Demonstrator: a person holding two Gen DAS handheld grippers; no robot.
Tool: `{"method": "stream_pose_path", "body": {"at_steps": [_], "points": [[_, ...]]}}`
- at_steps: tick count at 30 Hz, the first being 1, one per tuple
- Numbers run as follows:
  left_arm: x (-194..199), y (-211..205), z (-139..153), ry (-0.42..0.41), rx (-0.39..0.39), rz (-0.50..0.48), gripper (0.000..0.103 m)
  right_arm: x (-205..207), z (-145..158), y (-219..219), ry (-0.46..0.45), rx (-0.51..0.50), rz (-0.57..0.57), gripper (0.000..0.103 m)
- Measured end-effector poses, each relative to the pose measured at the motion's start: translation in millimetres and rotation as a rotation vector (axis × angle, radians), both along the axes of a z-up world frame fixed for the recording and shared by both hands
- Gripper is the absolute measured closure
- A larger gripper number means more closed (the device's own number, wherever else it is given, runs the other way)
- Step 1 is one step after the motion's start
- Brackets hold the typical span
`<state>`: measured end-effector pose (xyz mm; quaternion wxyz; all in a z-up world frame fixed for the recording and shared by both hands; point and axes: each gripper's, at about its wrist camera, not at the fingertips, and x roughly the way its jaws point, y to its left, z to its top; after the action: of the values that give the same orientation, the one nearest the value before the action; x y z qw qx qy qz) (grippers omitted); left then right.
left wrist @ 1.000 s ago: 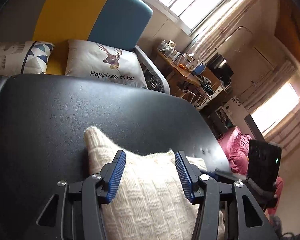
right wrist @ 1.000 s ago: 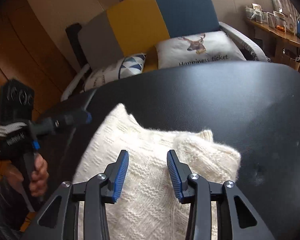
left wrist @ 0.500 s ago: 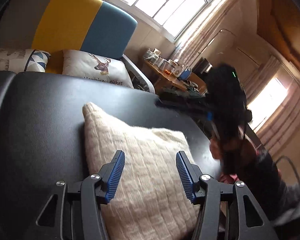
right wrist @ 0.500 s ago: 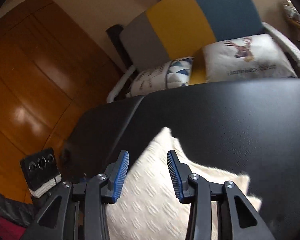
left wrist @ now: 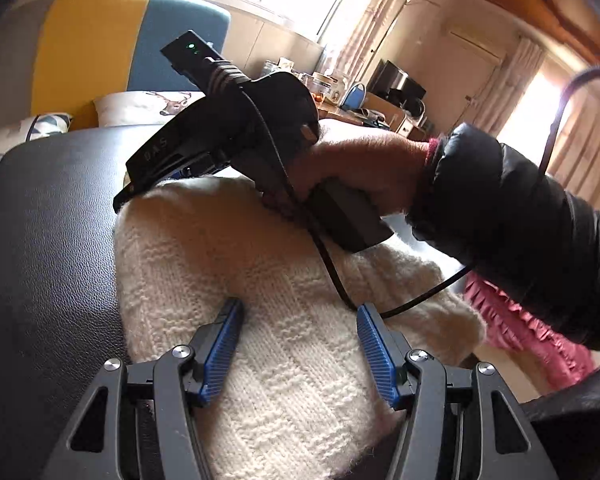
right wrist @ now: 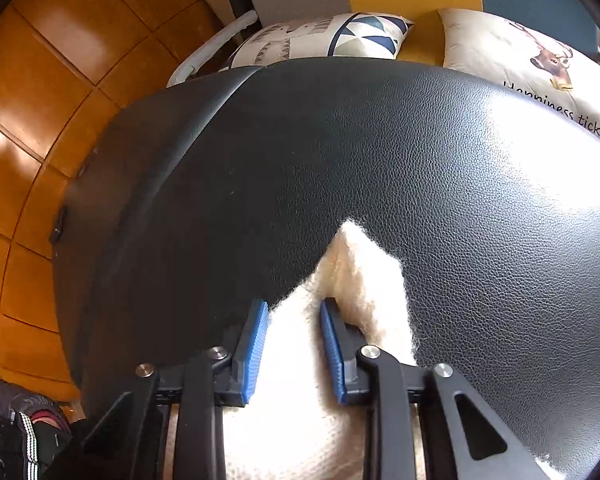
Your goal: Fold clothes
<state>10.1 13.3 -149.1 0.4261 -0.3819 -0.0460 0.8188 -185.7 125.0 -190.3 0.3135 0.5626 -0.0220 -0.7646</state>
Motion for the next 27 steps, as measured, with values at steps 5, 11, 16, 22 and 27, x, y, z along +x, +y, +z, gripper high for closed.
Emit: {"method": "stream_pose_path", "body": {"at_steps": [5,11,16,22,27], "points": [[0,-4,13,-0.032,0.041,0.058,0.043,-1,6,7,-0.019,-0.047,-0.033,0.074],[12,-15,39,0.032,0.072,0.133,0.043,48,73,47,0.132,-0.163,-0.138,0.072],[16,-6,36,0.024,0.036,0.112,0.043,115,98,94,0.190,-0.117,-0.240,0.067],[28,12,18,0.001,-0.040,0.056,0.033,173,72,162,0.146,-0.054,-0.376,0.067],[49,35,-17,0.083,-0.166,0.016,0.031,198,21,202,0.133,-0.053,-0.528,0.006]]}}
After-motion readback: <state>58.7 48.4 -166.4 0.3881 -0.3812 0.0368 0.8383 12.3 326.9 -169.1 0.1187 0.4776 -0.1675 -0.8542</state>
